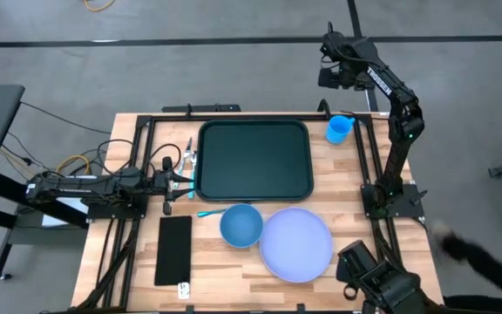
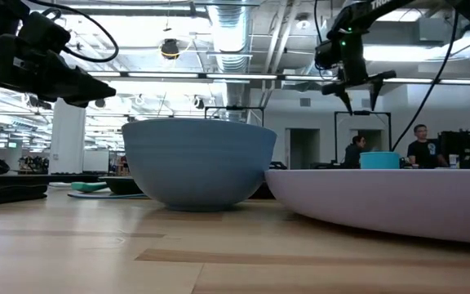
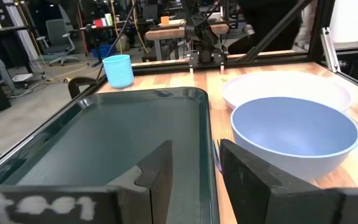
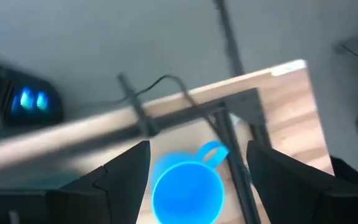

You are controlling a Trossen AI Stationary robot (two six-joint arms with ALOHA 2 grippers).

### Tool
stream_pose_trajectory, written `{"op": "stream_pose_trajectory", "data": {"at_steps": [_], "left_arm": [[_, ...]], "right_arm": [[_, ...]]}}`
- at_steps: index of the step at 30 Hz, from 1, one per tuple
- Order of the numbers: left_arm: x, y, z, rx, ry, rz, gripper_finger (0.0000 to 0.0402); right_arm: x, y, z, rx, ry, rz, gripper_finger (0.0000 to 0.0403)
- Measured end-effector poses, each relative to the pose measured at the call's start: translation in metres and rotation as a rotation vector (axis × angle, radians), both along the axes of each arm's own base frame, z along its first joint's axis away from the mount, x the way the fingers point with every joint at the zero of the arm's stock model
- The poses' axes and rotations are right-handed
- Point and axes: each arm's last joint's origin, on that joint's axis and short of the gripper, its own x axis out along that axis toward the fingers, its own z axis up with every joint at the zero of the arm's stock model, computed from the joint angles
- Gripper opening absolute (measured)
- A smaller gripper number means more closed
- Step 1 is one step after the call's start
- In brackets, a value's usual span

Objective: Set up tray
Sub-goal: Put the light blue mug on the black serving tray

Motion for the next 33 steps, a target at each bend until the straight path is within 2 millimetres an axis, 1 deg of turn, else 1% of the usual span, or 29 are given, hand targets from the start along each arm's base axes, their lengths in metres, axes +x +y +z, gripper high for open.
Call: {"op": "stream_pose_trajectory", "data": {"at_steps": [3, 6, 9, 11, 16, 20, 25, 29, 33], "left_arm": [[0.0, 0.0, 0.0, -0.017, -0.001, 0.002, 0.0121], [0.0, 0.0, 0.0, -0.016, -0.001, 0.002, 0.0121], [0.0, 0.0, 0.0, -0.007, 0.0, 0.001, 0.0121], [0.0, 0.0, 0.0, -0.009, 0.0, 0.001, 0.0121], [0.0, 0.0, 0.0, -0.016, 0.0, 0.002, 0.0121], [0.0, 0.0, 0.0, -0.017, -0.001, 0.002, 0.0121], [0.0, 0.0, 0.0, -0.017, 0.0, 0.002, 0.0121], [0.0, 0.0, 0.0, -0.017, 0.0, 0.002, 0.0121], [0.0, 0.0, 0.0, -0.018, 0.0, 0.002, 0.0121]], "right_arm": [[-0.004, 0.0, 0.0, -0.004, 0.007, -0.072, 0.026], [-0.01, 0.002, -0.001, 0.045, 0.019, -0.073, 0.026], [-0.014, 0.0, -0.001, 0.072, 0.002, -0.049, 0.026], [-0.018, -0.002, -0.001, 0.101, -0.049, -0.058, 0.026], [-0.024, -0.005, -0.003, 0.216, -0.262, -0.061, 0.026], [-0.029, -0.007, -0.002, 0.26, -0.356, -0.071, 0.026], [-0.03, -0.008, -0.002, 0.258, -0.361, -0.088, 0.026], [-0.036, -0.01, -0.002, 0.228, -0.344, -0.198, 0.026], [-0.046, -0.014, -0.002, 0.213, -0.352, -0.291, 0.026]]}}
